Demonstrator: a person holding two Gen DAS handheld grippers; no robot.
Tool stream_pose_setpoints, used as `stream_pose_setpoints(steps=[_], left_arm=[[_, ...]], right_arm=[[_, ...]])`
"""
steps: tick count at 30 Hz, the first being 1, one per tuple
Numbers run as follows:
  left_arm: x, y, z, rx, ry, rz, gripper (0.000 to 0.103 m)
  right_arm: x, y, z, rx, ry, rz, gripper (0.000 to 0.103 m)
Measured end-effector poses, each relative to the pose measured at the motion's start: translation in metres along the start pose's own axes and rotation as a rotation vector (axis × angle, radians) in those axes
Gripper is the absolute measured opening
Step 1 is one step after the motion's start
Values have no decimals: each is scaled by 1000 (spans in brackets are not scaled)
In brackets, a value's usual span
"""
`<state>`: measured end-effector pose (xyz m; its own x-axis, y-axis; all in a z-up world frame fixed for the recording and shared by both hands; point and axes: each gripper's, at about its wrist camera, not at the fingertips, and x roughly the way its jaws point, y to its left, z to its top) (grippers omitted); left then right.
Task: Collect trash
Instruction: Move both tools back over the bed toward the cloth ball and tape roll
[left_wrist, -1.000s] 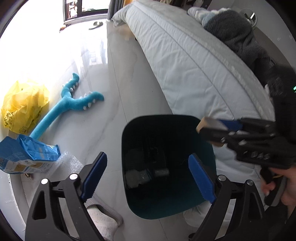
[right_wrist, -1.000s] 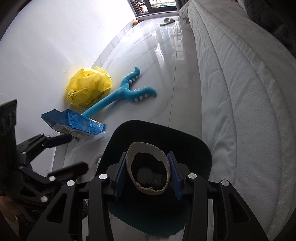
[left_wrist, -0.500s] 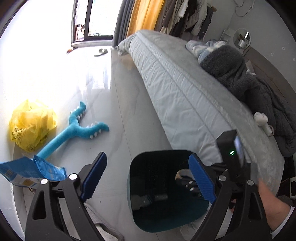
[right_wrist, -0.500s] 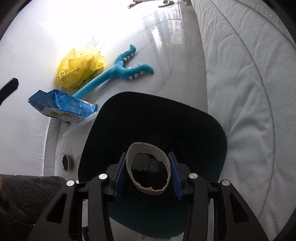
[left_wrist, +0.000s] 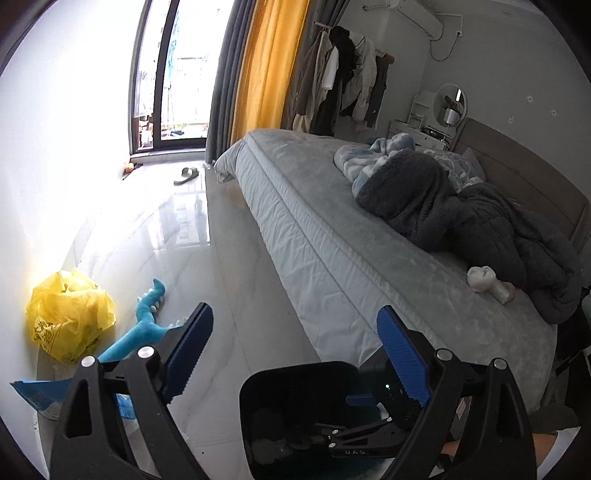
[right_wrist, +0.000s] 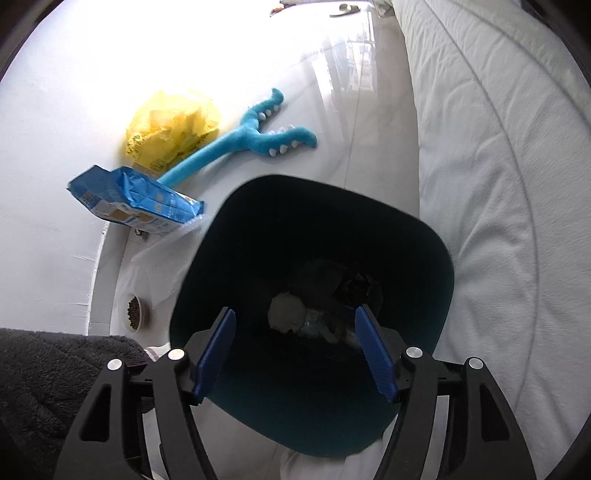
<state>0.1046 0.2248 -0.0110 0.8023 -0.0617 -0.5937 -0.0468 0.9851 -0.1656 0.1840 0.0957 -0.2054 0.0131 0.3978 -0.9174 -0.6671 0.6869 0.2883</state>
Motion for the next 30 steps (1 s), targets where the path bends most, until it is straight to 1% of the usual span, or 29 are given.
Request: stream_pose_setpoints(steps=[2,5,8,13,18,24,30], left_arm=[[-4,-6,5,14,-18,1,92],[-6,-14,13,-1,-38,-22,93],[-5,-27,20,-6,-51,-47,93],[3,-53,28,29,-64,-61,93],[10,-73,38,38,-80,-91,93],[25,-98,43,79,-80,-112,93],[39,-127,46,85,-72,-171,94]], right_arm=[[-15,0,-1,-19,-39,18,69],[-40,-3,-2,-34,-111,30,72],[-65,-11,-6,-43,-181,17,72],[-101,-25,-11,-59,-267,-6,73],[-138,-45,-19,-71,-360,-67,75],[-176,-80,-30,-62,-441,-118,76],[-200,-117,-41,-21,-478,-165,76]])
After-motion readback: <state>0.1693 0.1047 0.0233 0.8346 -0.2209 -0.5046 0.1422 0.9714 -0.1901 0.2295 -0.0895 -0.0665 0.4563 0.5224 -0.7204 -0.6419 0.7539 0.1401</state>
